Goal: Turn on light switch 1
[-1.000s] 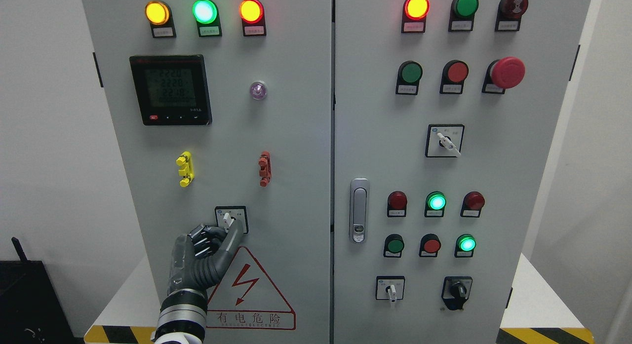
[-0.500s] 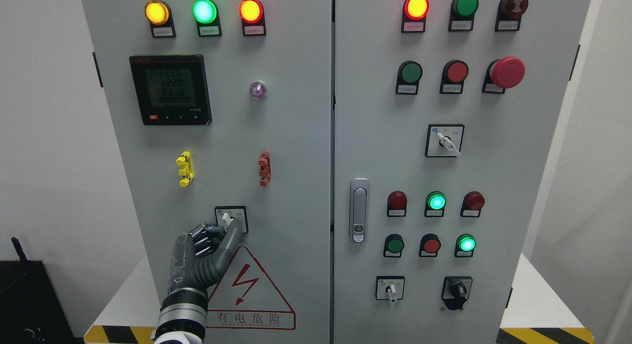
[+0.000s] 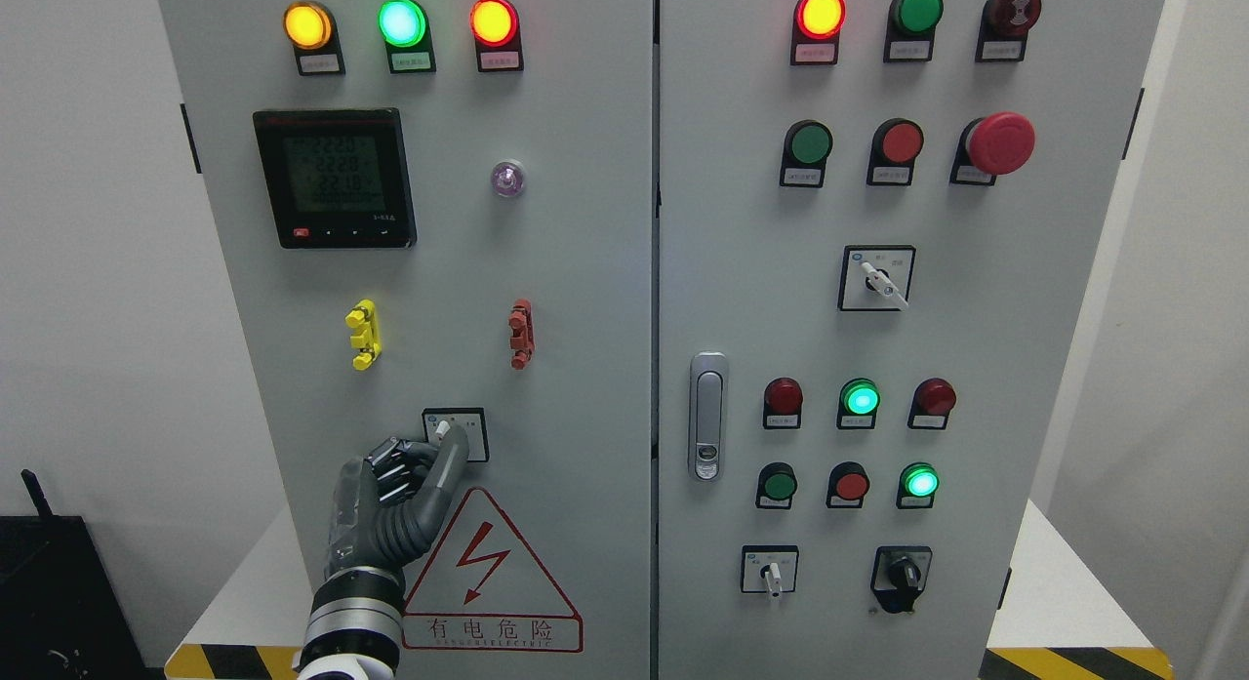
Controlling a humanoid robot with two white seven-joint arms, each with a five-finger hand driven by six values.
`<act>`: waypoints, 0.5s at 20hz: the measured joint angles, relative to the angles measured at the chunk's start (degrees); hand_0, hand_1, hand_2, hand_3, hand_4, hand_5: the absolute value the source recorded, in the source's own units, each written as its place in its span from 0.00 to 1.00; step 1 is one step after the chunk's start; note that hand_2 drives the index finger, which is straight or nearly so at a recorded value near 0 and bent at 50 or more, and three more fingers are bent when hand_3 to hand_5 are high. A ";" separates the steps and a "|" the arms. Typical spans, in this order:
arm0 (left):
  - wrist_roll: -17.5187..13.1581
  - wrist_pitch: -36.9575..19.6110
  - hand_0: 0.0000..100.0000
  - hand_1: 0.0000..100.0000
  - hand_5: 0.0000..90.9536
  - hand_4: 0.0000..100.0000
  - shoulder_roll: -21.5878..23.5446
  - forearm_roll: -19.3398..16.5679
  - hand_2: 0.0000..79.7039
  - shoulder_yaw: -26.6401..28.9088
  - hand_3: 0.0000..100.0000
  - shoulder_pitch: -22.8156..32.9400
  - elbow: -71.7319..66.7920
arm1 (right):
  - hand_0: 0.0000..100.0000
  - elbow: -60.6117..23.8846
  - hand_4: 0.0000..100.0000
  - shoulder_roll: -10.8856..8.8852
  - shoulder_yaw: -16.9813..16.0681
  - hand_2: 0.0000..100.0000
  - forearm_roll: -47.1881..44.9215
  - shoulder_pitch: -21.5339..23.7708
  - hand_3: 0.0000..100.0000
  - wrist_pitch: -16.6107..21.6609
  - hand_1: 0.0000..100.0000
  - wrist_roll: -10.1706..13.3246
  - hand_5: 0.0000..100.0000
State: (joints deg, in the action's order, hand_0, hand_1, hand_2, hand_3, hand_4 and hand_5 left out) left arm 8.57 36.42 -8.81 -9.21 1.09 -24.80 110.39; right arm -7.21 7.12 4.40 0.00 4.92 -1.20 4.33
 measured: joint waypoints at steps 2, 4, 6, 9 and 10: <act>-0.01 -0.01 0.55 0.59 0.84 0.90 0.00 0.00 0.74 0.12 0.93 0.02 -0.01 | 0.00 0.00 0.00 0.00 0.00 0.00 0.00 0.00 0.00 0.00 0.00 0.00 0.00; -0.01 -0.02 0.56 0.59 0.84 0.90 -0.01 0.01 0.74 0.23 0.93 0.06 -0.01 | 0.00 0.00 0.00 0.00 0.00 0.00 0.00 0.00 0.00 0.00 0.00 0.00 0.00; 0.19 -0.06 0.57 0.59 0.84 0.90 -0.01 0.03 0.74 0.34 0.94 0.08 -0.01 | 0.00 0.00 0.00 0.00 0.00 0.00 0.00 0.00 0.00 0.00 0.00 0.00 0.00; 0.84 -0.20 0.58 0.59 0.84 0.90 0.00 0.04 0.75 0.50 0.94 0.10 -0.02 | 0.00 -0.07 0.00 0.00 0.00 0.00 0.00 0.00 0.00 0.00 0.00 0.00 0.00; 0.87 -0.27 0.59 0.59 0.84 0.90 0.00 0.04 0.76 0.54 0.94 0.11 -0.02 | 0.00 -0.06 0.00 0.00 0.00 0.00 0.00 0.00 0.00 0.00 0.00 0.00 0.00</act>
State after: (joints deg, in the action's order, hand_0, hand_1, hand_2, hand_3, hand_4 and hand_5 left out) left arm 9.45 36.15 -8.82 -9.16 1.63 -24.70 110.36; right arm -7.27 7.12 4.40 0.00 4.92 -1.20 4.33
